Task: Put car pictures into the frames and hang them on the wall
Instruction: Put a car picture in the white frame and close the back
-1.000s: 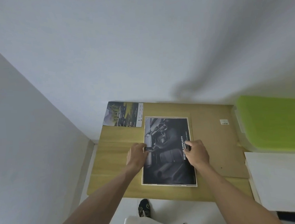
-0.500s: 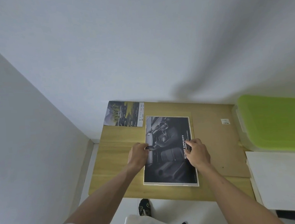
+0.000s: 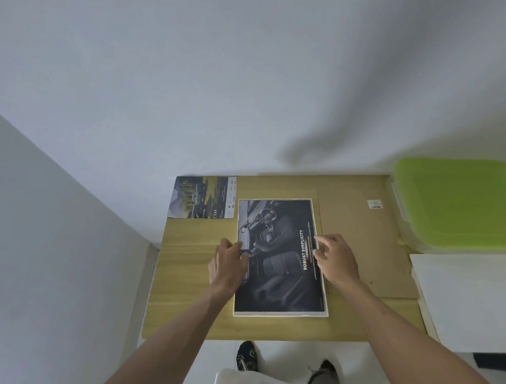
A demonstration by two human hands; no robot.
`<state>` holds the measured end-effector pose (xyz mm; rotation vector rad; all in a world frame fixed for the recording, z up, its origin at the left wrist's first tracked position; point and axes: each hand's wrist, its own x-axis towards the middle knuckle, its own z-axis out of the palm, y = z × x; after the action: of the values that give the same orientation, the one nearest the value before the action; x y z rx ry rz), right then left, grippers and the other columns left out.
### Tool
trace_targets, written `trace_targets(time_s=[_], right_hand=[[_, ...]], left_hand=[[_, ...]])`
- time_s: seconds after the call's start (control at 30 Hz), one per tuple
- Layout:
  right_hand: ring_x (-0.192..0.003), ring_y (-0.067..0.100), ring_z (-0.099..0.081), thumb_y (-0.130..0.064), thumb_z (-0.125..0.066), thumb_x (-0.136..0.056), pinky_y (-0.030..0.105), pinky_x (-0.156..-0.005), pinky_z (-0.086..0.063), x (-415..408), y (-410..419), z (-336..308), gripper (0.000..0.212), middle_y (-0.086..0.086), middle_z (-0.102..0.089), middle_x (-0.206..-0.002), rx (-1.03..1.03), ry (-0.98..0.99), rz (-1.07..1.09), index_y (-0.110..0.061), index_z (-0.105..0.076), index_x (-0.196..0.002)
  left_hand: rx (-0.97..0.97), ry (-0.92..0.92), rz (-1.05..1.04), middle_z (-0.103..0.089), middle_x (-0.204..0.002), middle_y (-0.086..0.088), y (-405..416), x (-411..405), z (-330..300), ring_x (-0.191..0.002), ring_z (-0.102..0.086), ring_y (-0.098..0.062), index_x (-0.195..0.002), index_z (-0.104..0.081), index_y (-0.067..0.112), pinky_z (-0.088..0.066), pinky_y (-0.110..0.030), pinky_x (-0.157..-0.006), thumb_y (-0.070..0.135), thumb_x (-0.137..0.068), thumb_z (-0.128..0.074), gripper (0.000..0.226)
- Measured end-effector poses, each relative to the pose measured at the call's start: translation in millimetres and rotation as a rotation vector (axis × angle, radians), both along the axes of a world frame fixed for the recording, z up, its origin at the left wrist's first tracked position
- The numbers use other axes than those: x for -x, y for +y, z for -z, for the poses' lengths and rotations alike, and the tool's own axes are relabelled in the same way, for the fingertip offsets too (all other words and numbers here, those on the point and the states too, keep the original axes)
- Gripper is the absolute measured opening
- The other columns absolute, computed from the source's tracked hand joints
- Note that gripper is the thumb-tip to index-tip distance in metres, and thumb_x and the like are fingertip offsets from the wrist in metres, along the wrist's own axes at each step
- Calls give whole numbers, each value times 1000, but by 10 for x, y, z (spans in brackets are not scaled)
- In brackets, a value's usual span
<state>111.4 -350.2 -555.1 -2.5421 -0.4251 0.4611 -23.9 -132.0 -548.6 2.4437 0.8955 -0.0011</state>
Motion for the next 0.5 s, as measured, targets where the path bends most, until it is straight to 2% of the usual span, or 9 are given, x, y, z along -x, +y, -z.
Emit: trace_targets(time_s=[0.1, 0.17, 0.23, 0.3, 0.37, 0.43, 0.5], right_hand=[[-100, 17, -64, -23, -57, -97, 27, -80, -50, -159, -312, -49, 36, 0, -52, -134, 23, -35, 60, -20, -59, -133], [-106, 21, -63, -24, -56, -97, 31, -83, -50, -281, -582, -80, 37, 3, -51, -135, 70, -27, 109, -19, -58, -134], [-116, 25, -57, -25, -55, -96, 36, -88, -49, -405, -866, -100, 40, 6, -49, -137, 139, -11, 146, -18, -56, -136], [-124, 28, -51, -26, -55, -95, 41, -92, -49, -523, -1125, -107, 45, 8, -46, -140, 223, 28, 177, -18, -52, -139], [-128, 29, -48, -28, -56, -94, 43, -95, -49, -611, -1344, -98, 51, 10, -44, -142, 298, 66, 176, -18, -47, -143], [-128, 30, -48, -29, -55, -94, 43, -96, -49, -675, -1499, -85, 55, 10, -44, -142, 338, 80, 146, -17, -43, -146], [-130, 29, -46, -28, -54, -94, 42, -98, -47, -713, -1578, -73, 57, 9, -44, -143, 342, 92, 119, -17, -41, -148]], left_hand=[[-50, -94, 27, -55, -107, -4, -242, -148, -50, -96, -58, -21, -117, -65, 14, -54, -37, -67, 26, -93, -61, 28], [13, -153, 45, -54, -103, -1, -516, -302, -93, -88, -57, -18, -114, -66, 12, -54, -33, -67, 25, -92, -61, 26], [116, -173, 90, -54, -106, -2, -880, -505, -153, -87, -57, -18, -116, -65, 11, -53, -32, -73, 23, -93, -61, 26], [218, -124, 143, -54, -117, -4, -1277, -732, -174, -99, -59, -21, -128, -60, 13, -53, -37, -87, 24, -93, -61, 37], [330, -34, 132, -47, -133, -7, -1636, -937, -152, -118, -53, -25, -140, -50, 12, -46, -37, -101, 24, -92, -60, 51], [367, 42, 80, -38, -142, -11, -1902, -1104, -117, -129, -43, -28, -144, -42, 8, -40, -38, -107, 23, -91, -60, 58], [354, 114, 8, -35, -143, -15, -2070, -1234, -94, -131, -38, -32, -140, -40, 4, -40, -40, -106, 23, -90, -60, 57]])
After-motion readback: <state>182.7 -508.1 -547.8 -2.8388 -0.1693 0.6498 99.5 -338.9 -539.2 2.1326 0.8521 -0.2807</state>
